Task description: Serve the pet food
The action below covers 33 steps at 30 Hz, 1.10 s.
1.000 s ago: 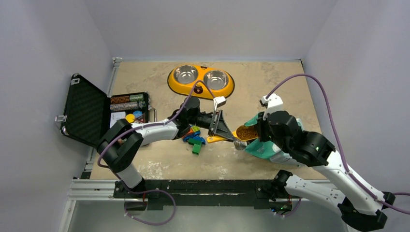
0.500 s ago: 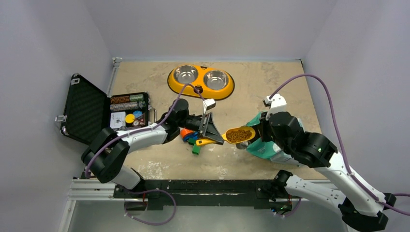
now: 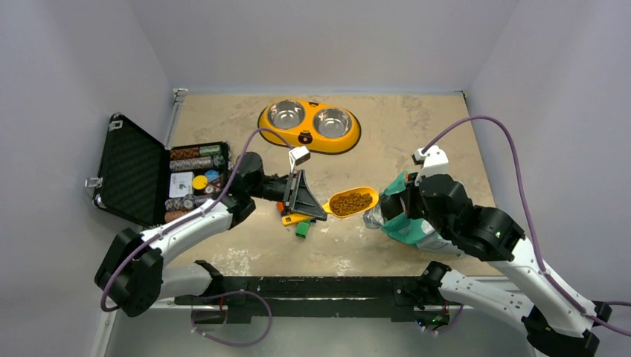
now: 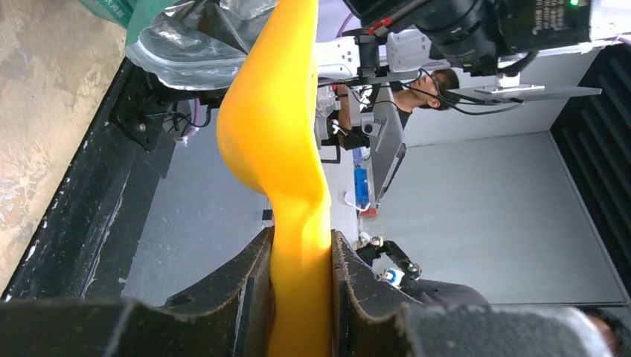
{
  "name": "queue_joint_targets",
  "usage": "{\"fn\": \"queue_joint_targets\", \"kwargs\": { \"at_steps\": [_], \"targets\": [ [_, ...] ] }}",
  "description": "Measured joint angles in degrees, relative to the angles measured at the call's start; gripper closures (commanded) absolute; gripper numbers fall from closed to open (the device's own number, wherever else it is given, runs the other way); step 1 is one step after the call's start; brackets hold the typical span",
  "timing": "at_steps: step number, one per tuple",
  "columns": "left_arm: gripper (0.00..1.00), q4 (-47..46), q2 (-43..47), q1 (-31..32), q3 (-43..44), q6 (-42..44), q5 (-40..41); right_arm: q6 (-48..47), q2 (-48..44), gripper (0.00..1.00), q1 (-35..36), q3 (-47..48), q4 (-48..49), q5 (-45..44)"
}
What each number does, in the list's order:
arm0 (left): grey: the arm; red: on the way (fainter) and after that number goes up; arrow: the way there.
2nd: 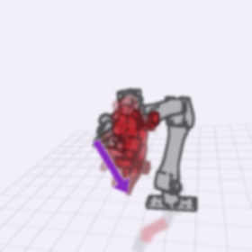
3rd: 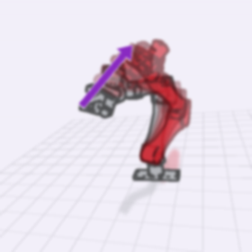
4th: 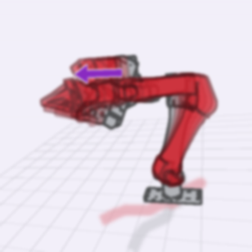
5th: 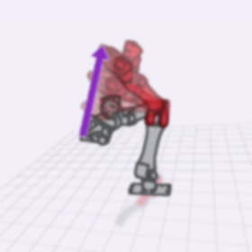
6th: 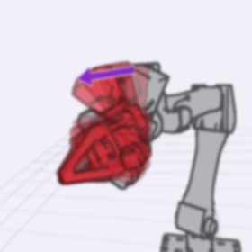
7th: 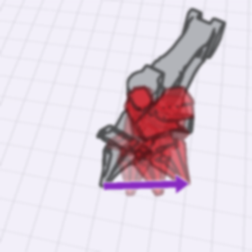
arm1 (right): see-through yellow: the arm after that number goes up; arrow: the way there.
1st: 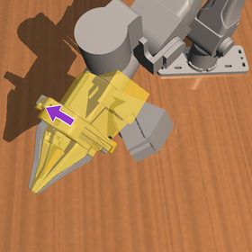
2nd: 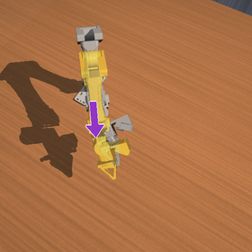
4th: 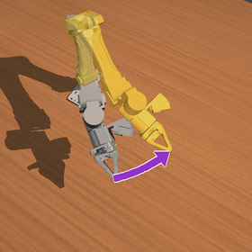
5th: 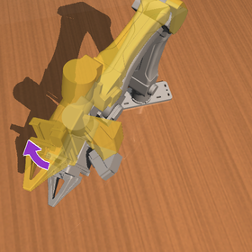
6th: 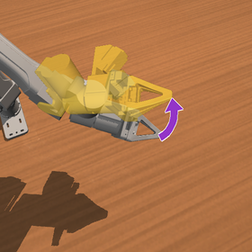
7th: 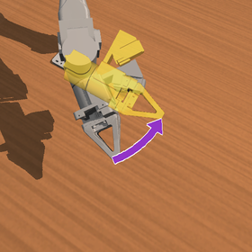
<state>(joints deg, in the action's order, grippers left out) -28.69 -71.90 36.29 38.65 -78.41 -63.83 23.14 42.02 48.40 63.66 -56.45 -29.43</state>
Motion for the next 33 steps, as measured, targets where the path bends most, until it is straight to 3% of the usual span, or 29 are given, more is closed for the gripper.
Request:
{"fn": "queue_joint_targets", "kwargs": {
  "at_steps": [5,10,17,25,33],
  "targets": [
    [1.00,4.70,3.19,-3.04,1.20,0.13,-0.57,0.15,-0.11,1.00,0.00,0.02,-0.17,-0.15],
    [1.00,11.93,0.98,-6.54,9.64,0.00,0.72,0.31,-0.70,1.00,0.00,0.02,-0.63,-0.74],
    [1.00,14.05,-8.96,-9.57,26.01,-0.57,4.35,0.44,-1.70,1.00,0.00,0.15,-1.55,-1.14],
    [1.00,15.52,-25.35,-12.87,36.00,-1.51,8.63,0.37,-2.75,1.00,-0.07,1.29,-3.06,-2.62],
    [1.00,16.52,-36.15,-18.58,40.44,-1.31,11.13,1.49,-5.84,1.00,-0.04,1.62,-5.77,-4.07]
  ]
}}
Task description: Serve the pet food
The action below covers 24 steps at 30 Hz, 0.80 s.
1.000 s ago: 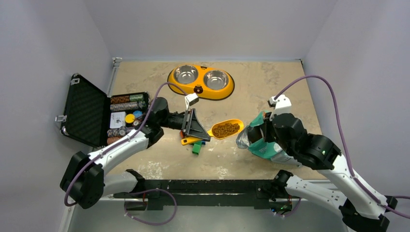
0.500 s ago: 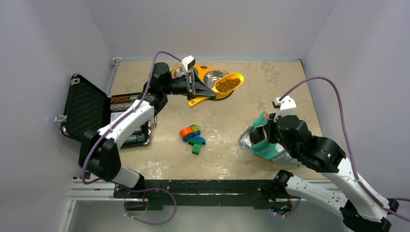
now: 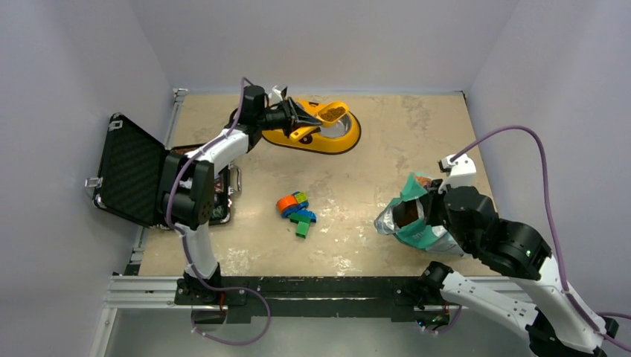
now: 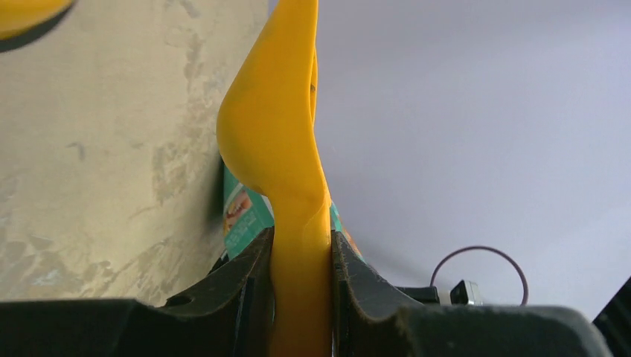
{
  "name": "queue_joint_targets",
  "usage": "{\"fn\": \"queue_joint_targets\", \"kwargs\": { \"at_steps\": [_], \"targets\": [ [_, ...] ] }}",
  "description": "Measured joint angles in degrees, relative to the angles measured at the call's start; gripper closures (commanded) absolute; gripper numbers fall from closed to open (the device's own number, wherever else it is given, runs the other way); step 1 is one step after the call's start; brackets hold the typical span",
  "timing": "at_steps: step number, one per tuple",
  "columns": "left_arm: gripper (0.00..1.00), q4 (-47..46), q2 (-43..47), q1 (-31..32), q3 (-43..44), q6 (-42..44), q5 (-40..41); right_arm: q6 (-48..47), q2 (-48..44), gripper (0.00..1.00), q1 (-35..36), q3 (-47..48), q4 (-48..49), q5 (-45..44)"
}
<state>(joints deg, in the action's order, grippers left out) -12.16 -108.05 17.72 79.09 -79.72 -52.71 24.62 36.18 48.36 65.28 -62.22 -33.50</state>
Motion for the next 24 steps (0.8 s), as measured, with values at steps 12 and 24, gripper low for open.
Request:
{"fn": "queue_joint_targets", "kwargs": {
  "at_steps": [12,24],
  "targets": [
    [1.00,10.27,-11.17,-2.60,5.88,2.89,2.34,2.01,-1.31,1.00,-0.02,0.74,-1.92,-0.59],
    [1.00,35.28,-18.14,-2.71,24.26,6.67,9.29,3.48,-1.01,1.00,-0.02,1.36,-3.02,-1.42]
  ]
}}
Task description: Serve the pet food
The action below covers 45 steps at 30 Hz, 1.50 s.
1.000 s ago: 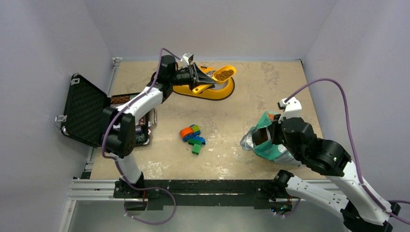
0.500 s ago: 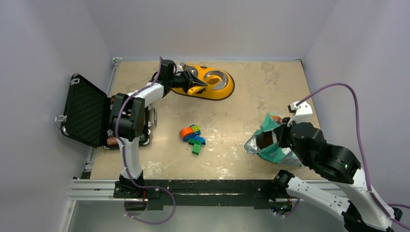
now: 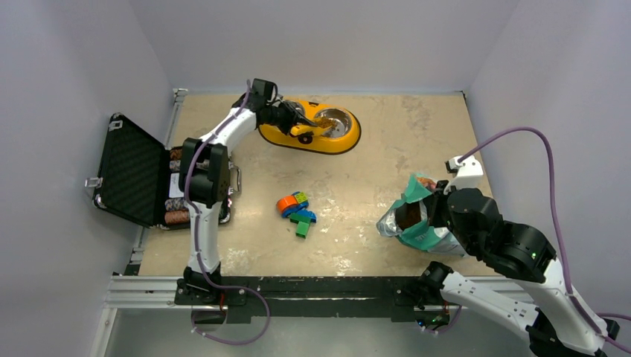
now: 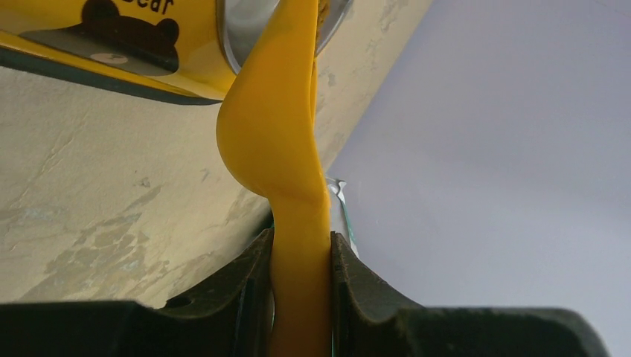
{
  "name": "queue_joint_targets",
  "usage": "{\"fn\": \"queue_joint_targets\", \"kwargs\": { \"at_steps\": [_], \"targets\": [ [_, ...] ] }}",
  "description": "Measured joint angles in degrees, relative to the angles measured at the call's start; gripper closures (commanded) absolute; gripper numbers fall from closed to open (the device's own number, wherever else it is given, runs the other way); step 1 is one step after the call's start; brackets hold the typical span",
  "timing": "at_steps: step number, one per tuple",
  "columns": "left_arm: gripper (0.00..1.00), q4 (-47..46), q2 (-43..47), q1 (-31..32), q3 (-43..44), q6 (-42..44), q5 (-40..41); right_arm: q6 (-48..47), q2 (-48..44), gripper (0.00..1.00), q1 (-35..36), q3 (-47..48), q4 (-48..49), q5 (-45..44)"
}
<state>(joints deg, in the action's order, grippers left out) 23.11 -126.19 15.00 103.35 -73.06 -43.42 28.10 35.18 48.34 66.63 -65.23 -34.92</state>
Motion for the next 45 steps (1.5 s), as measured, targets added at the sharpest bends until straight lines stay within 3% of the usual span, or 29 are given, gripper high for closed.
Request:
{"fn": "queue_joint_targets", "kwargs": {
  "at_steps": [10,14,23,37,42,45],
  "targets": [
    [1.00,18.86,-0.92,0.20,9.51,2.27,6.75,-0.50,0.09,1.00,0.00,0.00,0.17,1.42],
    [1.00,27.10,-3.72,1.03,18.75,2.93,10.58,-1.16,0.52,1.00,0.00,0.00,0.42,1.66],
    [1.00,36.22,-4.96,4.46,25.42,0.61,17.40,-3.48,0.87,1.00,0.00,-0.26,1.38,3.30],
    [1.00,35.95,-6.27,5.55,28.83,-2.14,17.27,-4.39,1.20,1.00,-0.04,-0.55,2.49,6.03],
    [1.00,31.98,-4.52,5.55,27.04,4.98,13.64,-4.57,2.10,1.00,-0.04,-0.87,3.39,8.00],
    [1.00,29.62,2.34,5.55,18.45,11.56,11.63,-4.57,4.37,1.00,-0.02,-0.87,3.98,9.07]
  ]
}}
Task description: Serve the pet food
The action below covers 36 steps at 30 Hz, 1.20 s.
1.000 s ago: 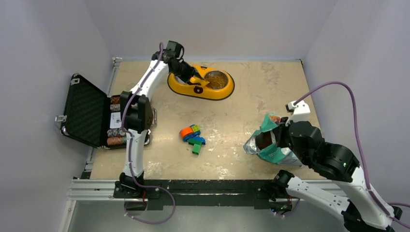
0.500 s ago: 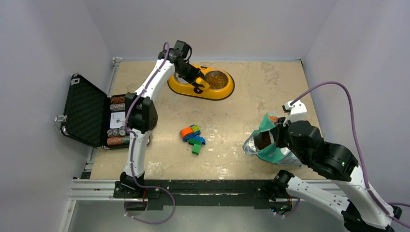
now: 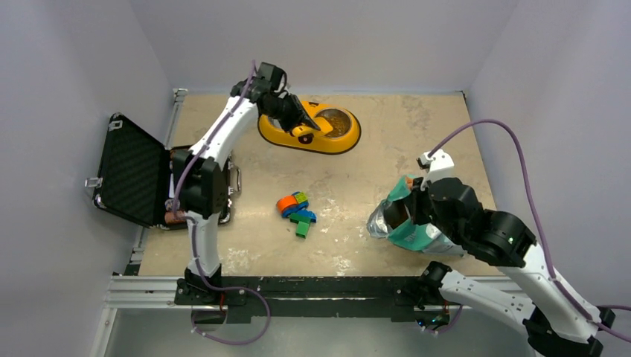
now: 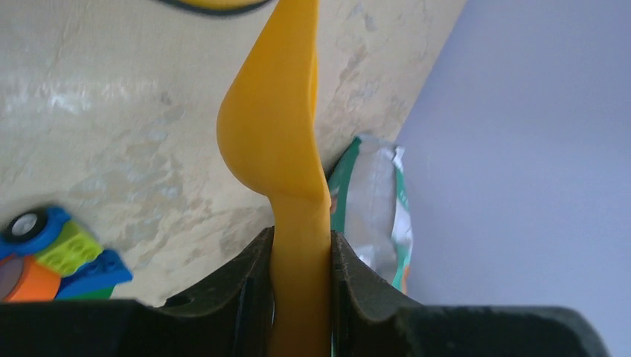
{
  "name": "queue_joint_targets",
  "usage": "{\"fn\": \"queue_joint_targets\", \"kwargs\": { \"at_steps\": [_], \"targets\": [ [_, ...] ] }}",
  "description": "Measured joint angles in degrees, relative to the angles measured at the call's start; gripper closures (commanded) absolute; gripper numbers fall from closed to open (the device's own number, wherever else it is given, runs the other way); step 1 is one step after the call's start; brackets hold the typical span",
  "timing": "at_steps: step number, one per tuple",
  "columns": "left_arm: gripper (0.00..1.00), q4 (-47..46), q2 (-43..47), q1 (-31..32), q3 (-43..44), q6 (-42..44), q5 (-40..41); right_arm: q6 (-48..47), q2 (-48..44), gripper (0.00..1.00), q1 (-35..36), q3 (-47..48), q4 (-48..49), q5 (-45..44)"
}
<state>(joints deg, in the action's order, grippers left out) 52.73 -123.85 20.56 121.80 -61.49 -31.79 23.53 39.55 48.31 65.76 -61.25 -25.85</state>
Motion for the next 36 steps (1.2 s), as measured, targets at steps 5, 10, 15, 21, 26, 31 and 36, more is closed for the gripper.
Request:
{"fn": "queue_joint_targets", "kwargs": {
  "at_steps": [5,10,15,21,26,31,36],
  "targets": [
    [1.00,-2.14,21.05,0.61,-20.39,9.79,-4.63,-0.07,4.55,1.00,0.00,0.28,2.14,0.09],
    [1.00,-1.77,42.58,7.21,-34.69,17.40,-9.51,-1.25,10.51,1.00,-0.02,3.13,3.15,0.09],
    [1.00,0.68,53.92,12.37,-42.84,18.64,-12.44,-3.48,15.98,1.00,-0.13,5.14,4.48,0.55],
    [1.00,3.04,53.13,15.82,-43.36,18.51,-12.94,-5.31,17.88,1.00,-0.44,6.08,5.20,1.86],
    [1.00,3.78,44.52,20.24,-39.10,18.40,-13.88,-6.54,17.68,1.00,-0.68,6.14,5.38,3.45],
    [1.00,-0.28,33.88,24.37,-32.63,15.56,-15.87,-6.97,16.24,1.00,-0.76,6.14,5.09,5.03],
    [1.00,-2.10,19.71,27.67,-23.98,11.76,-17.77,-7.32,14.40,1.00,0.20,6.14,4.92,6.29]
  ]
}}
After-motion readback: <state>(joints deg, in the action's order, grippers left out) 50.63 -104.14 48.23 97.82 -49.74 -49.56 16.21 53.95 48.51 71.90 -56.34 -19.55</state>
